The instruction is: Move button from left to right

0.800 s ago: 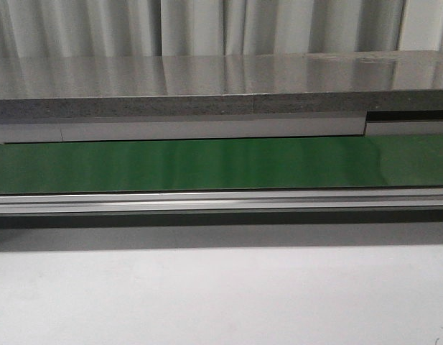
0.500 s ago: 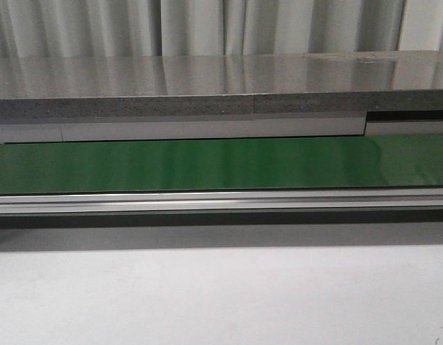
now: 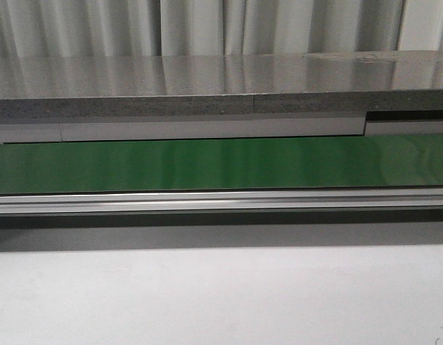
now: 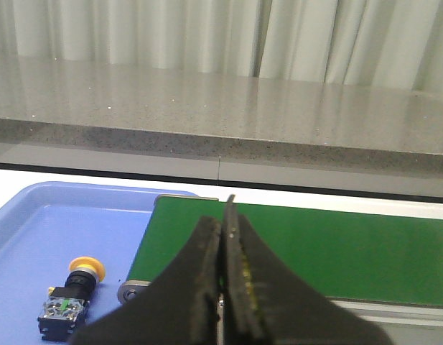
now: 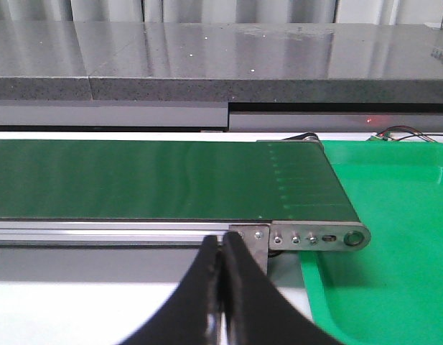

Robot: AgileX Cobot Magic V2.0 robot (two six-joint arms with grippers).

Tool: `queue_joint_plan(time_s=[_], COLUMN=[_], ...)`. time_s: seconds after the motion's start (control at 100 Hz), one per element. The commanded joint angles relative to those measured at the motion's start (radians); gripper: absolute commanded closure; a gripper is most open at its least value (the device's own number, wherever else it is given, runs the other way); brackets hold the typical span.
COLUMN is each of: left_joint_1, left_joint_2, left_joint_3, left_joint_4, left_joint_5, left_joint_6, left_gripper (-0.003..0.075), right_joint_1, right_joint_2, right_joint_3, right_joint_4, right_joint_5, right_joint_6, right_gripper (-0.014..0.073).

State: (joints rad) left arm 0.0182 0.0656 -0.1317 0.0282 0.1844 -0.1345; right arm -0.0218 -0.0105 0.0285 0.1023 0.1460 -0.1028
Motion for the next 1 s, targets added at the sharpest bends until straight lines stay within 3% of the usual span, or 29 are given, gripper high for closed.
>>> queue_joint_plan(time_s=[0.0,0.2,0.32,0.99], left_joint_1=[-0.008,-0.008,-0.008,-0.008], left_joint_2=[0.092,0.304,0.402,0.474], left_joint_3=[-0.124,-0.357,-0.455,-0.494], left_joint_4=[-0.003,0.067,0.077,0.011], left_joint_5=[0.036,0.388,0.498,0.503], left_joint_6=[-0.009,-0.009,-0.009,-0.009], left_gripper=[0.0741,0.0741,0.0741,0.0715], right_joint_1=[0.0,0.0,0.0,0.0], right_joint_2=[-0.017,-0.017,-0.017,-0.017], right_joint_3=[-0.015,-0.015,-0.015,-0.015], right_joint_4=[-0.01,-0.01,-0.01,-0.01], right_joint_5=[-0.081,-0.081,-0.081,-0.081], right_joint_6=[-0.001,-0.001,-0.001,-0.001], right_gripper=[0.0662,0.0662,0.0662,0.0662])
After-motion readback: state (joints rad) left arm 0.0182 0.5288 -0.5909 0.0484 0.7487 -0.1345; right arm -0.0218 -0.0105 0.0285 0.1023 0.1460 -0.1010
